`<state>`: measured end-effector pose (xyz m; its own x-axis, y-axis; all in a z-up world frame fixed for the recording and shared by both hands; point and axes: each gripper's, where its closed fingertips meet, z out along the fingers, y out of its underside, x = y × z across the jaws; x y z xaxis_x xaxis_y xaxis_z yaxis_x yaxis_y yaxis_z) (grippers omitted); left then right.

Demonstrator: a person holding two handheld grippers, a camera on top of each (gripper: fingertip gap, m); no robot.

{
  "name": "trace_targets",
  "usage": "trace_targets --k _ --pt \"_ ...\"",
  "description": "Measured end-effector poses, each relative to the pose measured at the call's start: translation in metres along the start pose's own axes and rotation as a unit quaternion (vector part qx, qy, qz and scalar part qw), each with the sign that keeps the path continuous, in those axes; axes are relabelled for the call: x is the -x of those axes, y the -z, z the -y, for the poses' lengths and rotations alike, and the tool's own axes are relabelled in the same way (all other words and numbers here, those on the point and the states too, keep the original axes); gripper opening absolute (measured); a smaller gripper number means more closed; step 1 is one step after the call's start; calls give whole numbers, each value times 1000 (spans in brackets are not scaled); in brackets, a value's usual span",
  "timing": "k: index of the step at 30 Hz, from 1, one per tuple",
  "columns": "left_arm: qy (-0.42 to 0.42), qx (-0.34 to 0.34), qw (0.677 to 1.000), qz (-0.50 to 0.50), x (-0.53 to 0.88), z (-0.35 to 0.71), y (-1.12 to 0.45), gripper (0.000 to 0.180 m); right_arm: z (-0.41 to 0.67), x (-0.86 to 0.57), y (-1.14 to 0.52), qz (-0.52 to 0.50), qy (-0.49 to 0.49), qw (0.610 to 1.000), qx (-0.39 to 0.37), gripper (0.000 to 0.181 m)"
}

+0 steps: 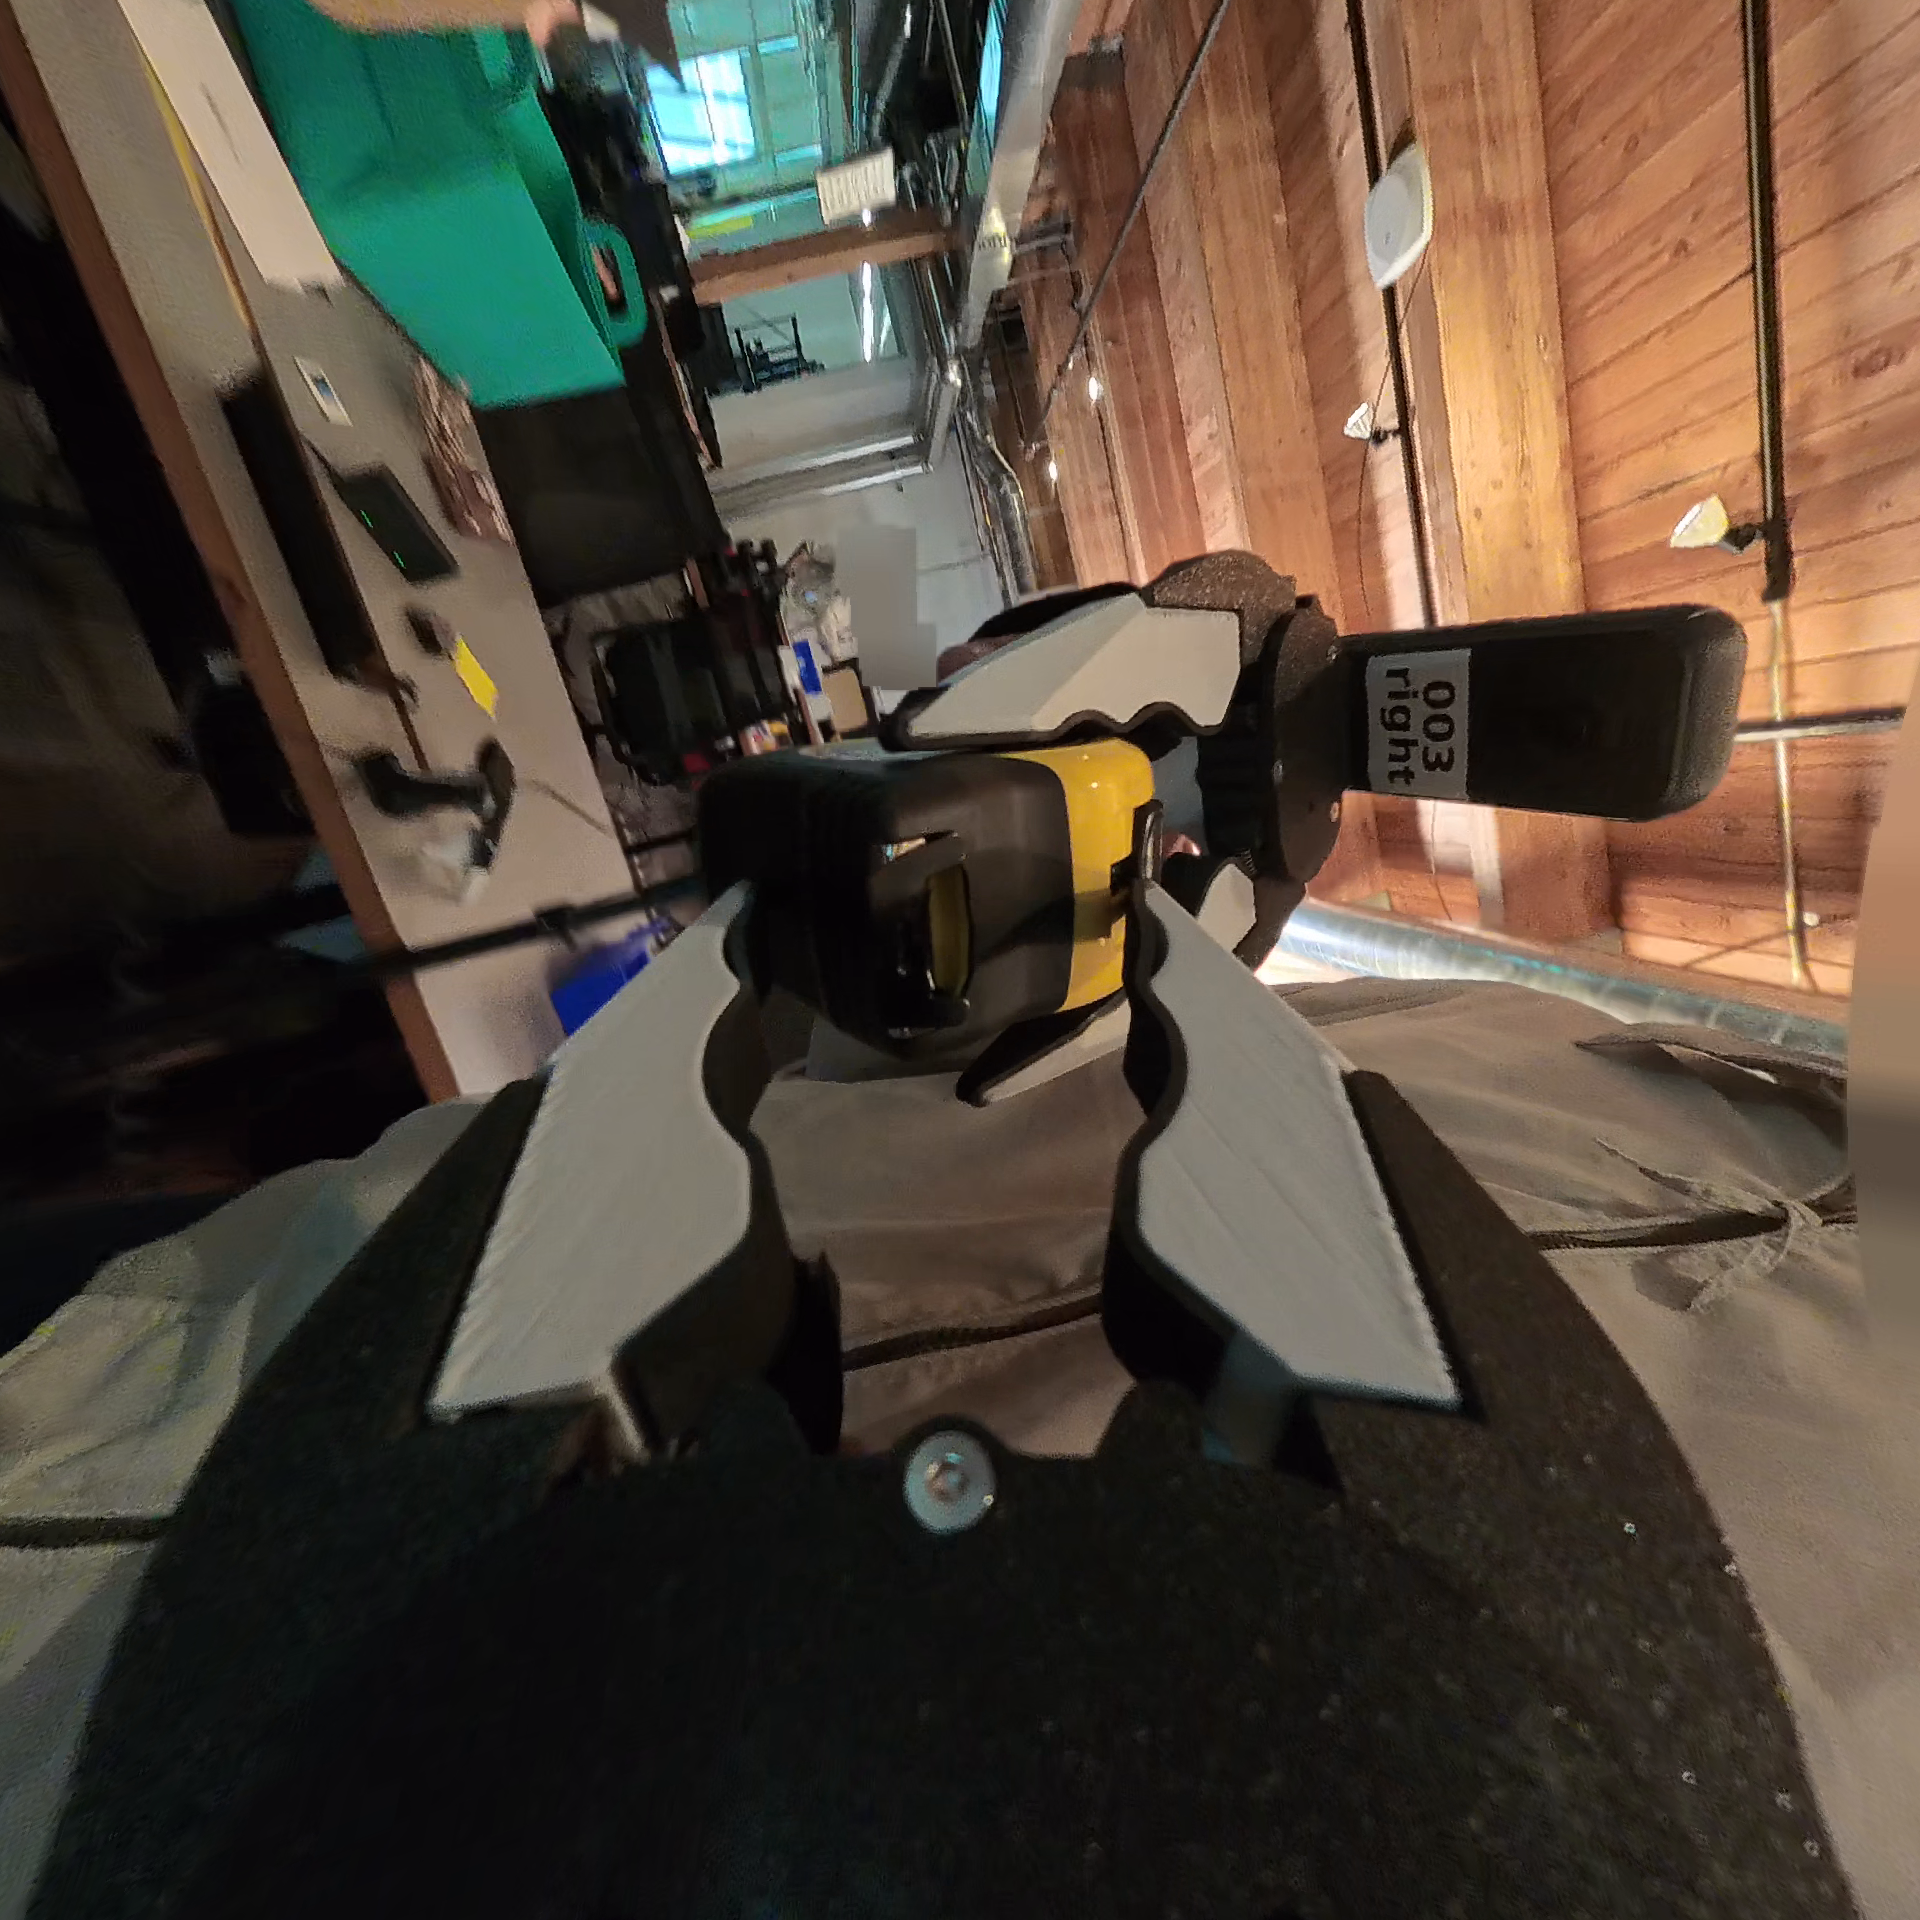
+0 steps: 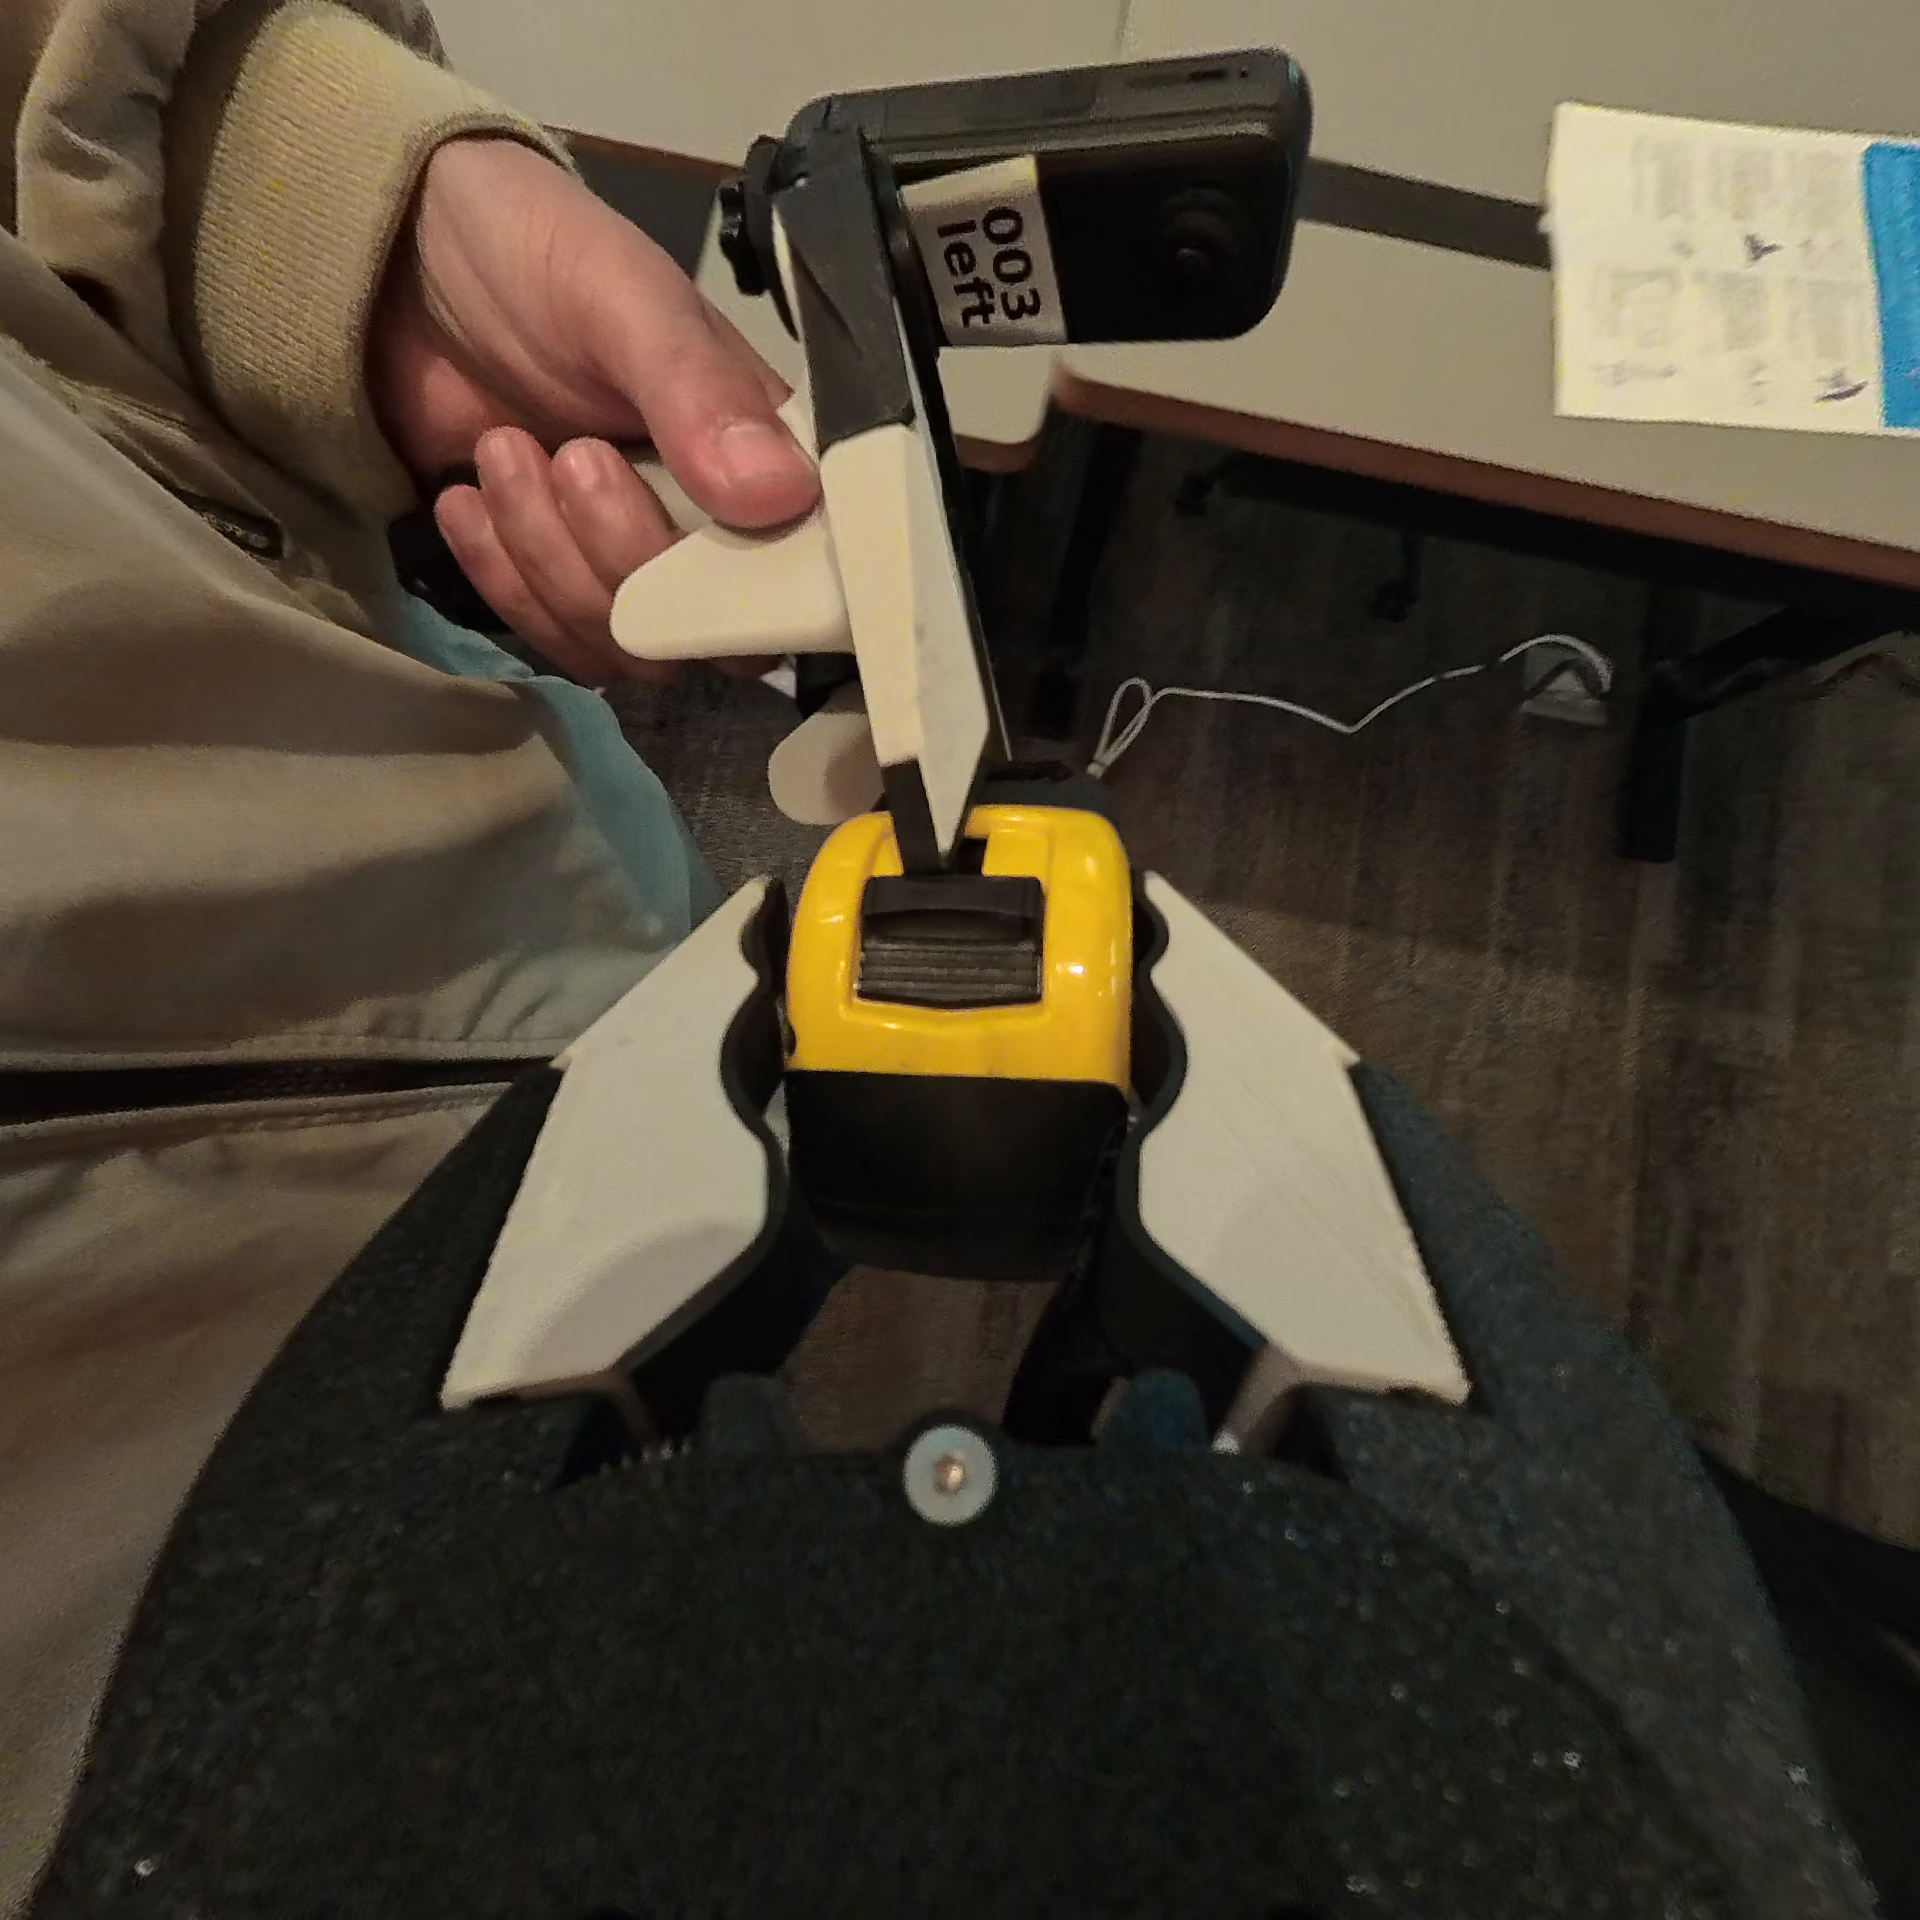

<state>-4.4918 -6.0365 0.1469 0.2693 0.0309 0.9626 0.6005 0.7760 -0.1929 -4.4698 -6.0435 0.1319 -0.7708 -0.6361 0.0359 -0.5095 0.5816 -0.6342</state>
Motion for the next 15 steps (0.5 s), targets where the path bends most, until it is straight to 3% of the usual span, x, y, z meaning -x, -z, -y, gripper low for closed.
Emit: trace_targets --k 15 --pt "6 -153 987 38 102 463 -61 67 9 -474 -24 121 103 987 -8 65"
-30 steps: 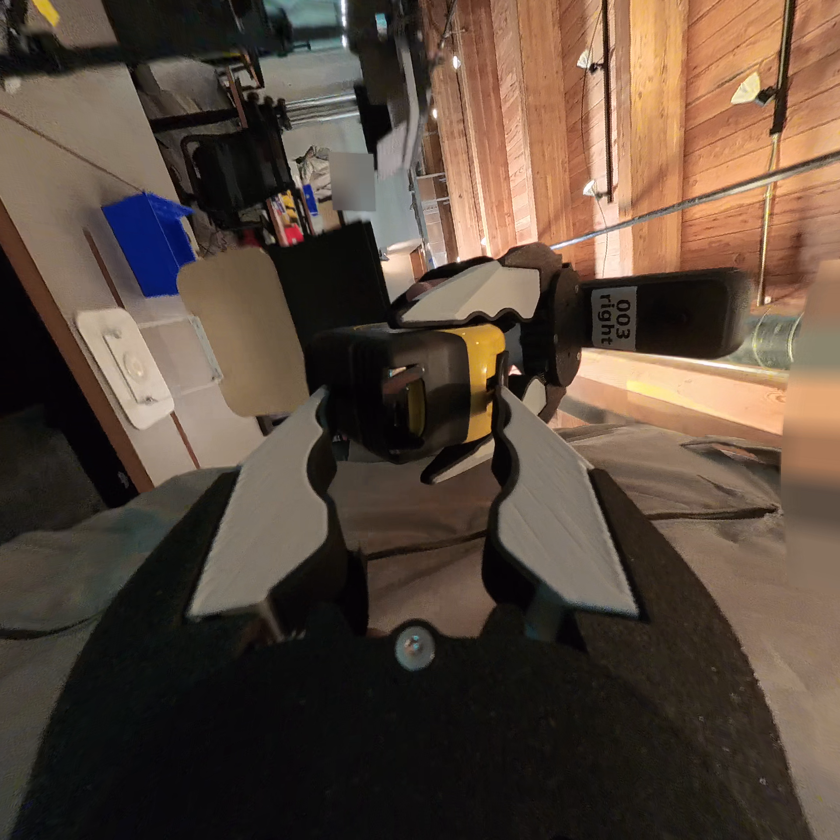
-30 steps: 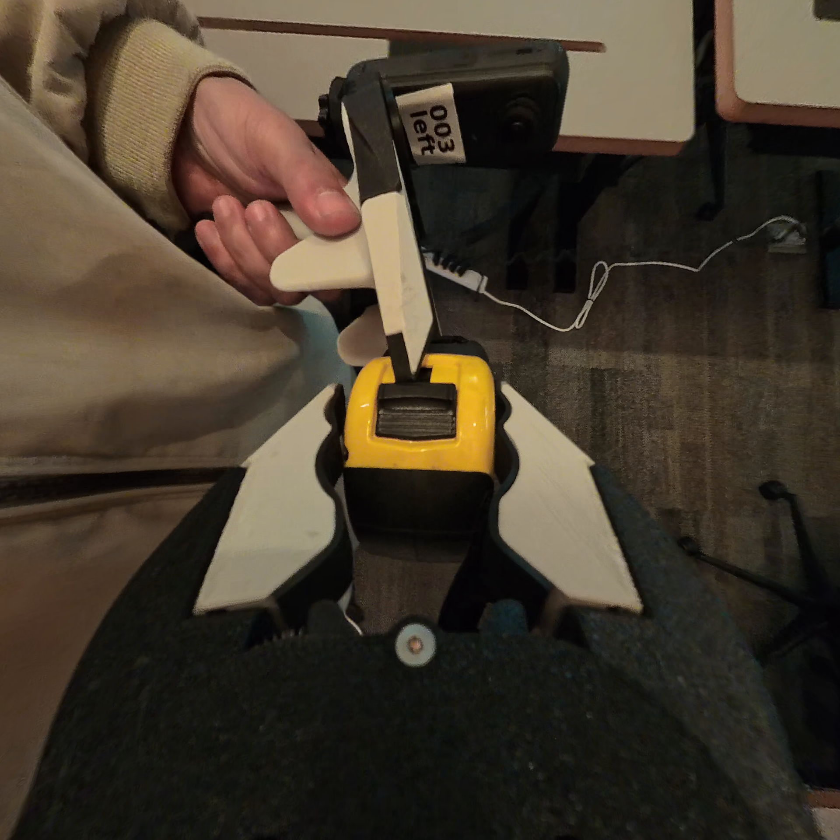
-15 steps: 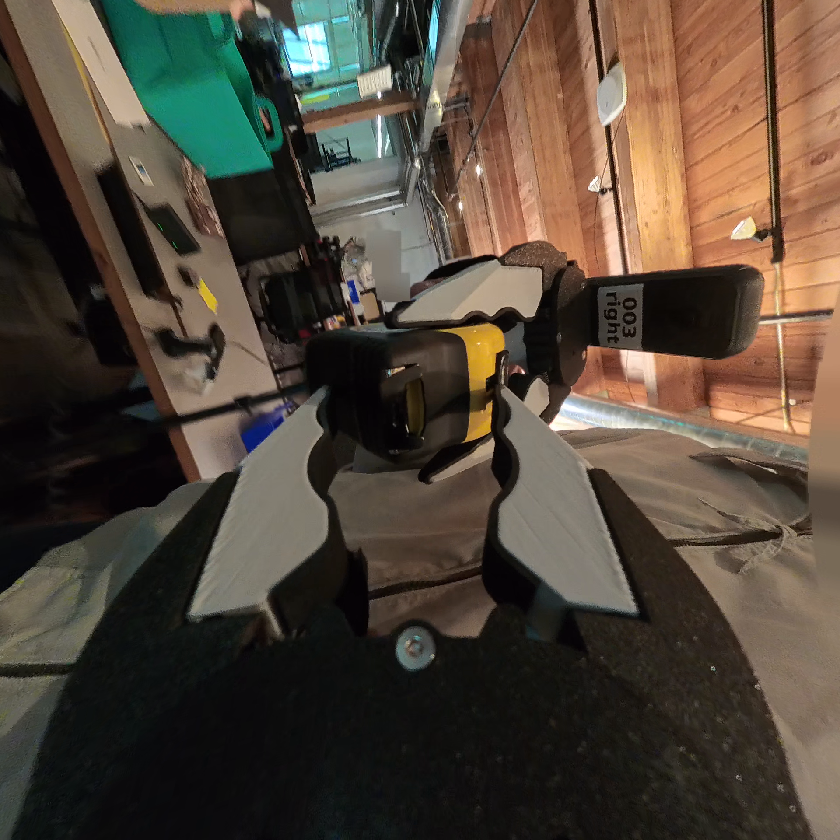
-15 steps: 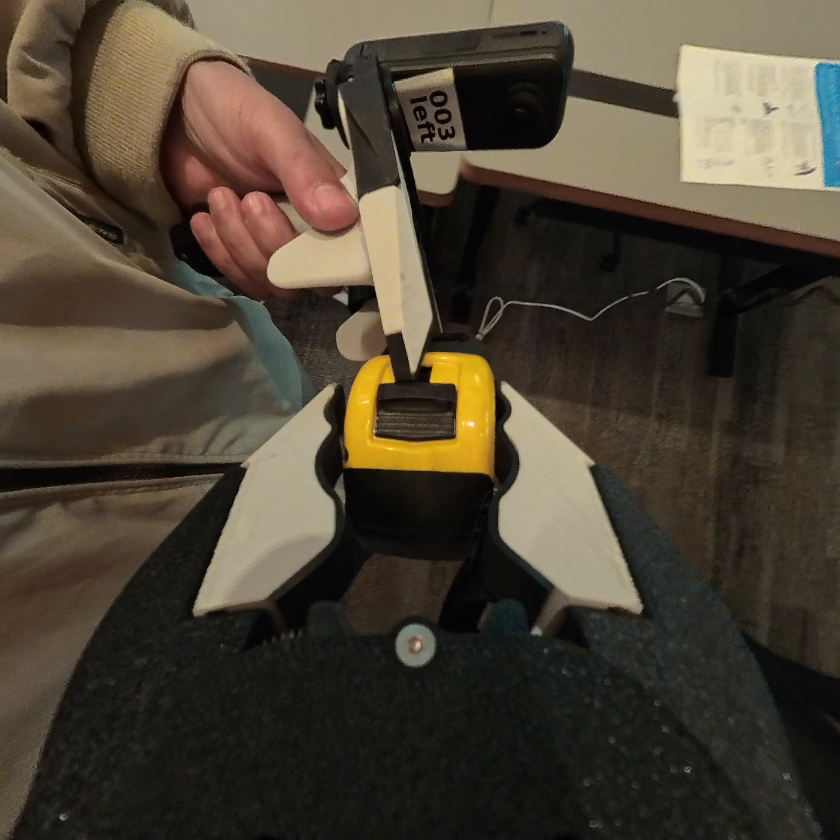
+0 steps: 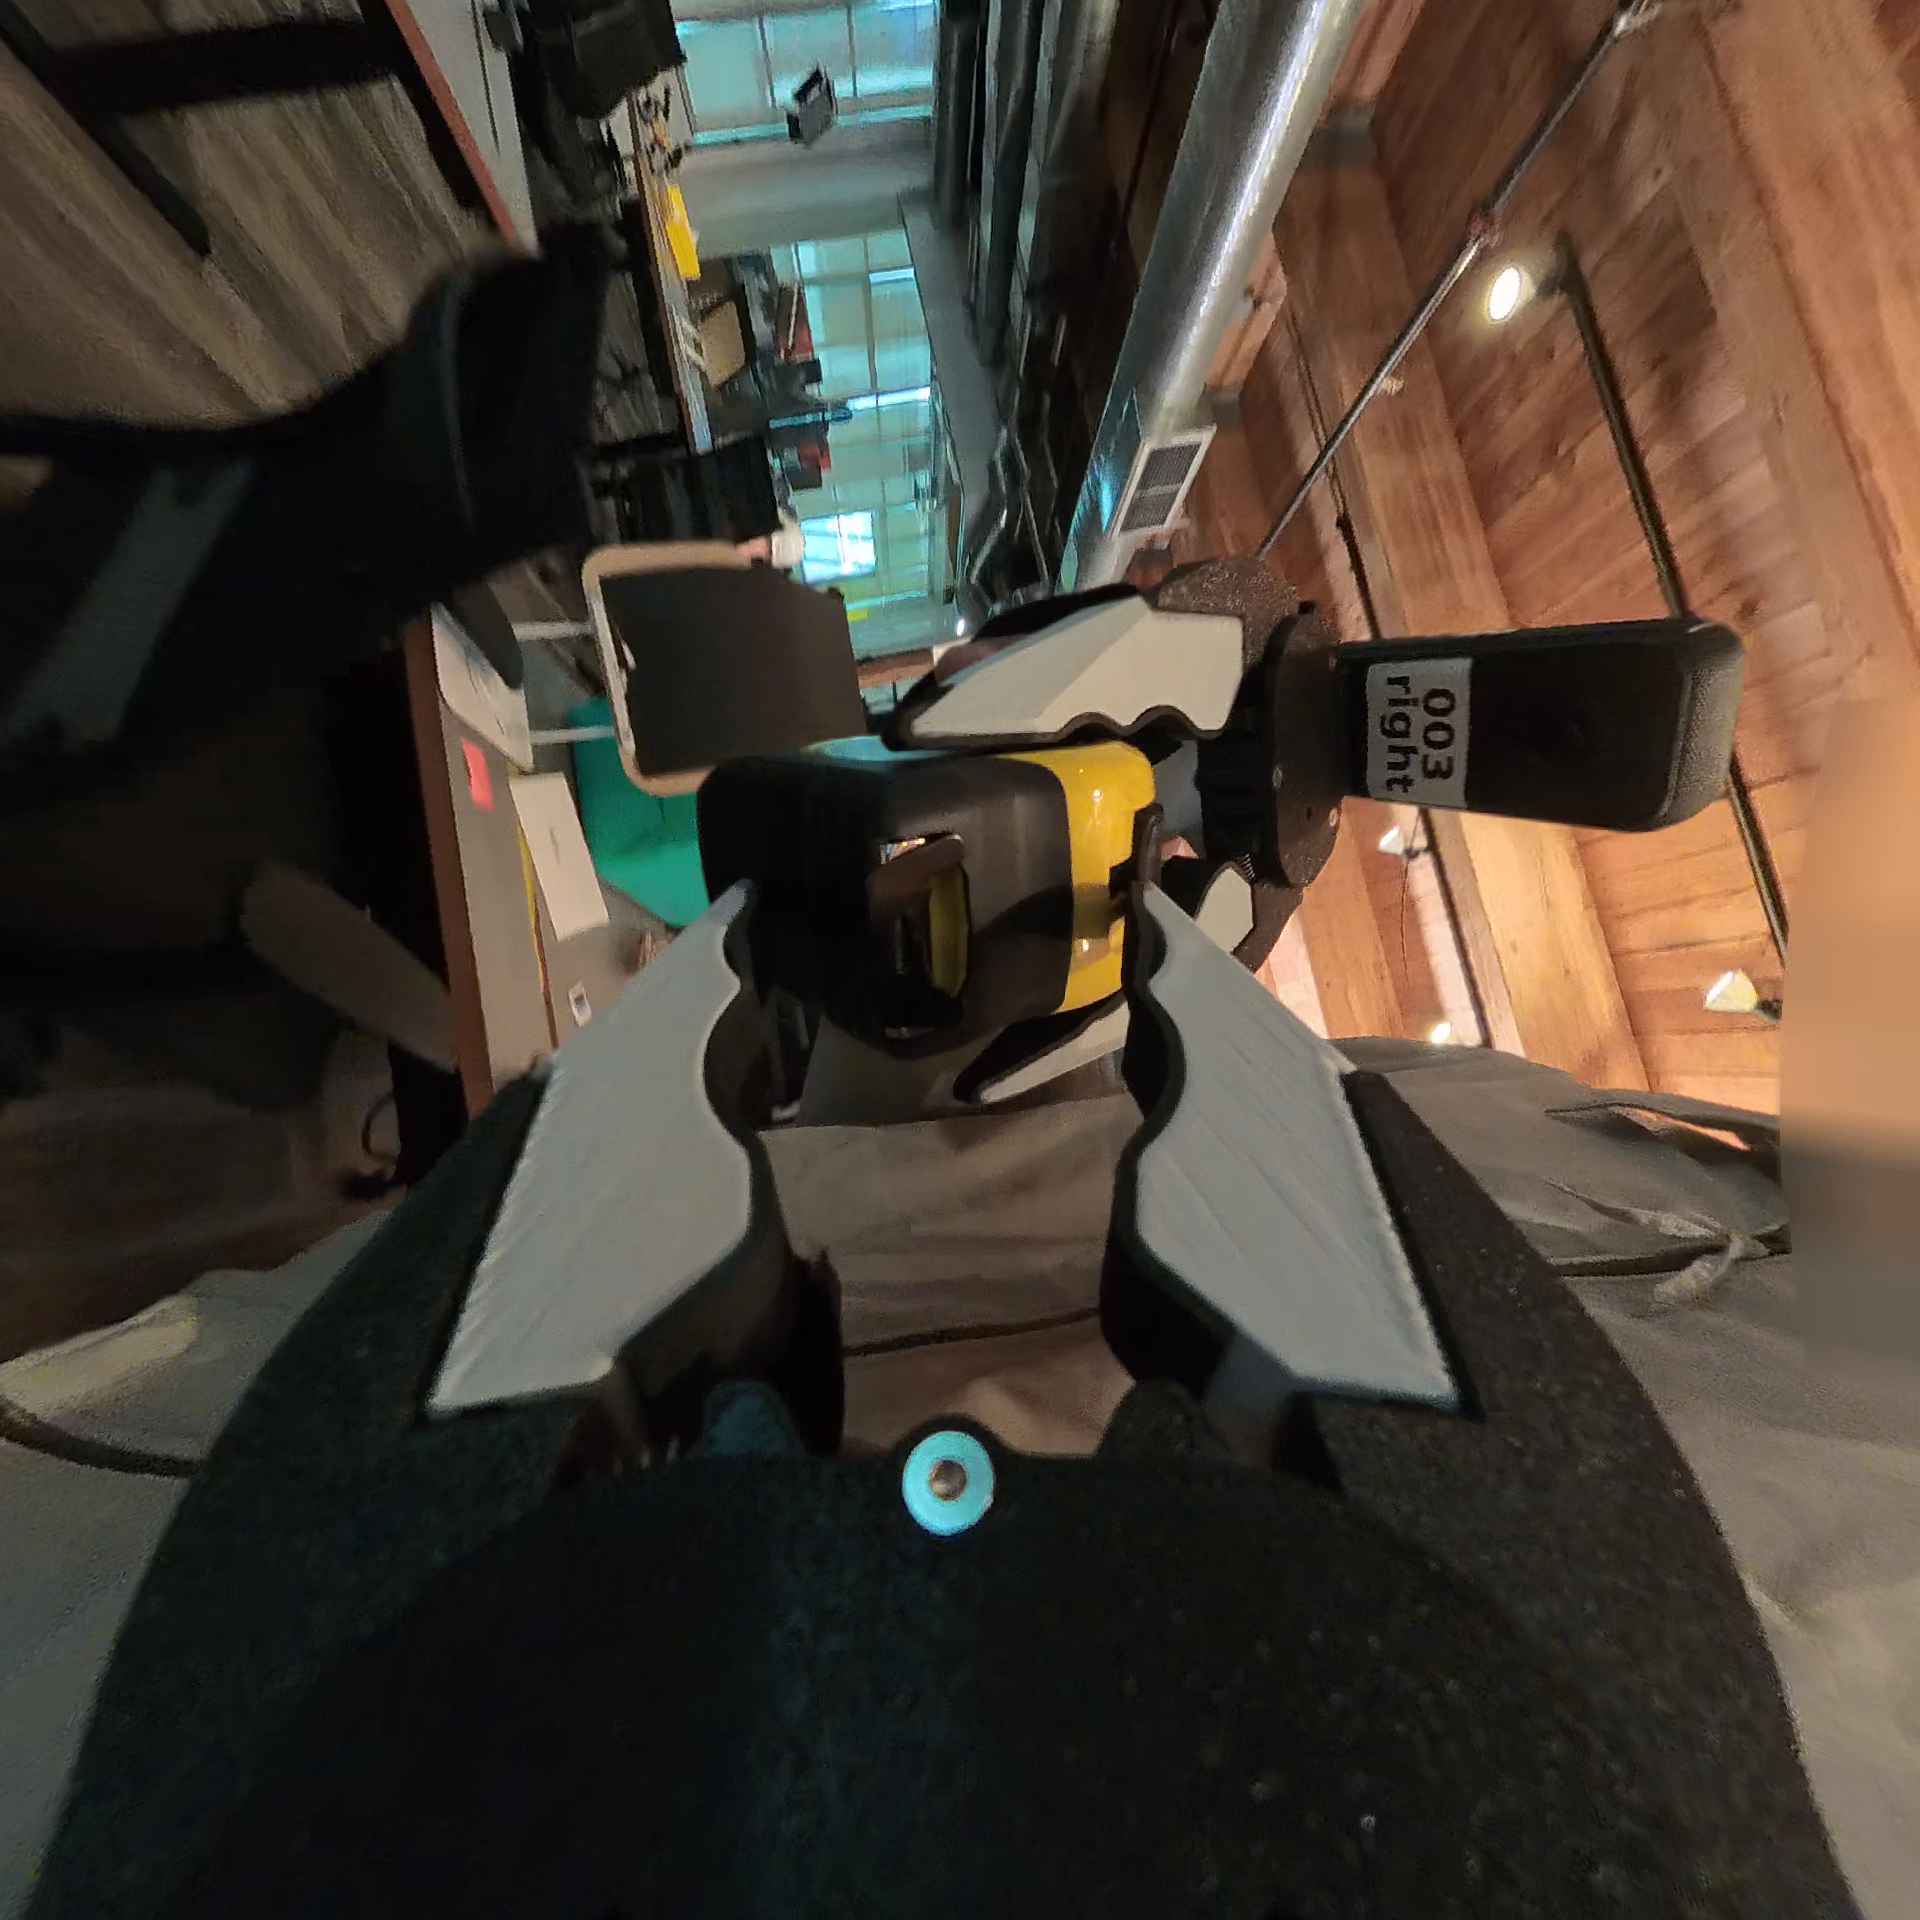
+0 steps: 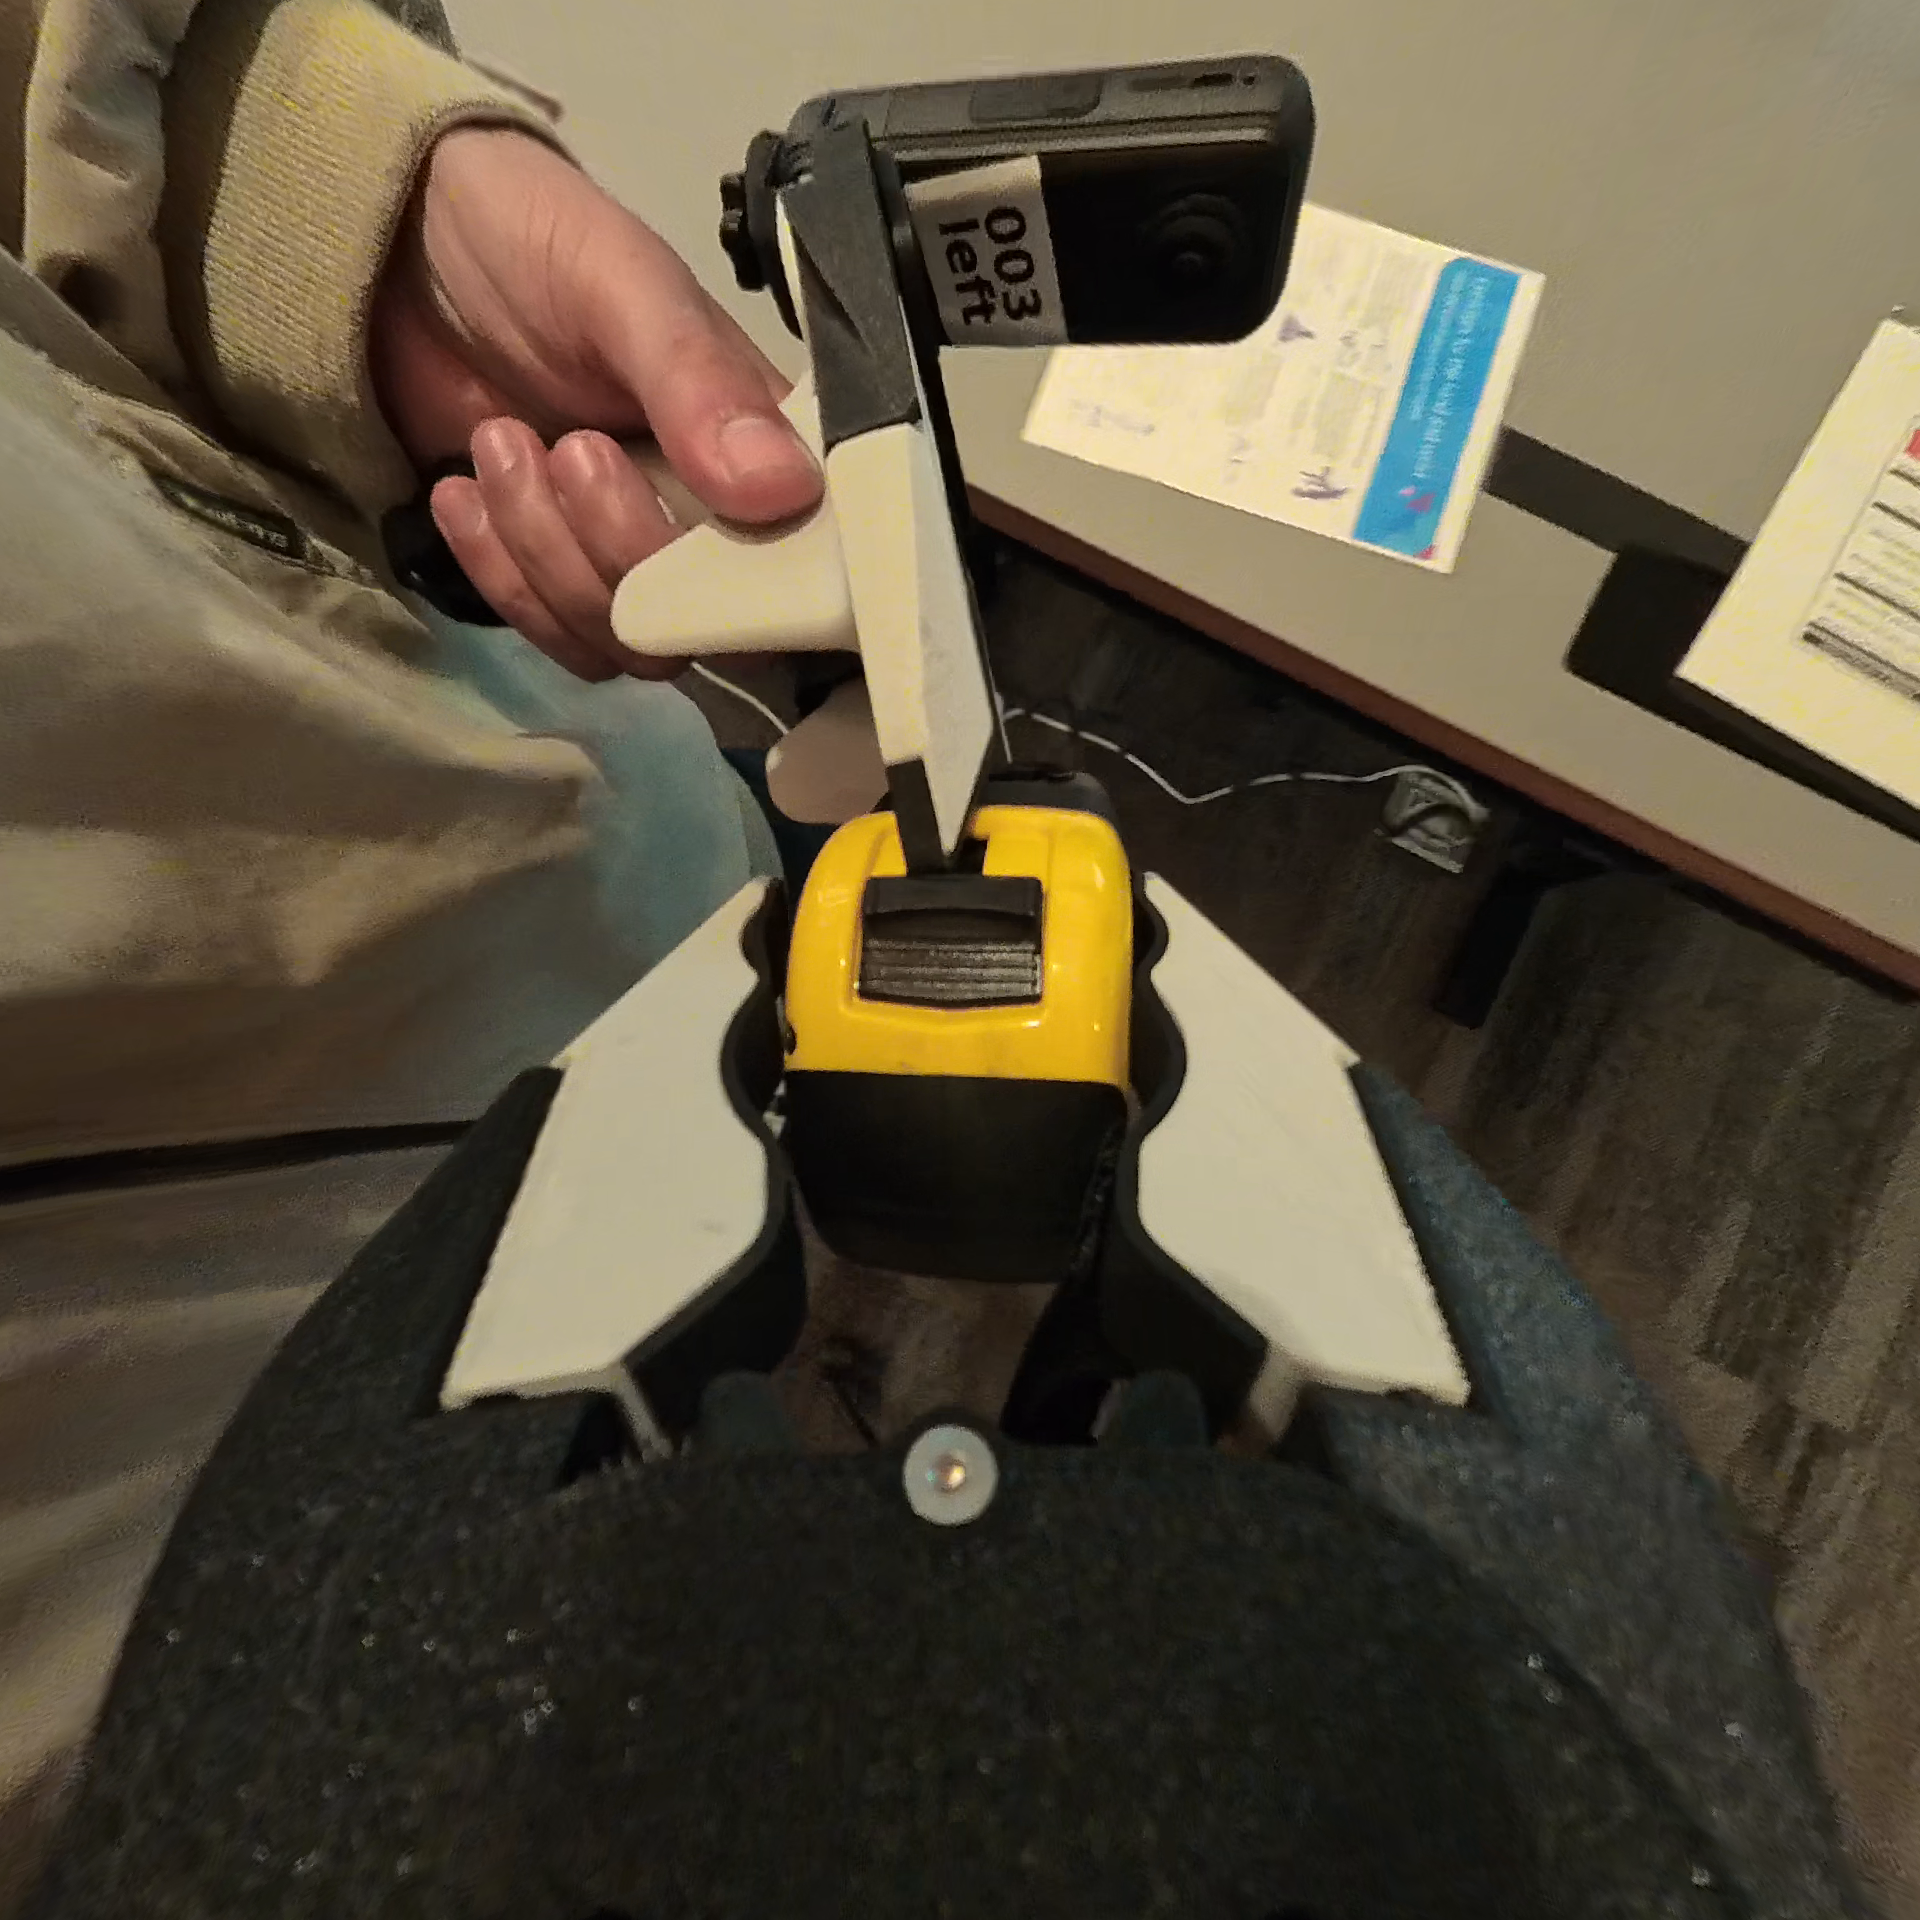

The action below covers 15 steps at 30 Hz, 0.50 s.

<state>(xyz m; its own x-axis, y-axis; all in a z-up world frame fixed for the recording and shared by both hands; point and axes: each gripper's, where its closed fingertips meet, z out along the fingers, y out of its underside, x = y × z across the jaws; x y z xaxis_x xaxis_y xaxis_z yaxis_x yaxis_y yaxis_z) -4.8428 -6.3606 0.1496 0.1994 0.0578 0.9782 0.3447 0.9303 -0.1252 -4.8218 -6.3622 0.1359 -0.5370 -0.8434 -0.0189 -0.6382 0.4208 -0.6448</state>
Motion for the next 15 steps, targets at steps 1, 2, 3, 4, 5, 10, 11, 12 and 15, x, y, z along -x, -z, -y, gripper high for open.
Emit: trace_targets --k 1,2,3,4,5,10,11,12,15 --pt "-1 -9 1000 -3 7 28 -9 66 -4 -30 2 6 9 1000 2 65" --pt "-2 -19 1000 -7 15 56 -17 66 -8 -59 2 13 15 1000 4 65" --pt "-3 -29 1000 -12 24 83 -23 66 -12 -90 1 19 22 1000 8 65" --pt "-4 -39 999 -16 34 112 -30 67 -16 -120 -1 22 30 999 12 64" --pt "-6 -49 999 -20 43 141 -36 67 -20 -151 -4 24 35 999 17 64" --pt "-14 -91 996 -13 89 282 -60 66 -37 -300 -17 34 62 997 38 65" --pt "-14 -98 995 -7 95 308 -66 66 -39 -327 -17 39 64 996 39 65" --pt "-10 -102 995 -7 100 332 -73 66 -40 -353 -15 48 65 996 35 65" --pt "0 -111 994 2 114 399 -97 66 -48 -424 -9 72 73 994 28 65"
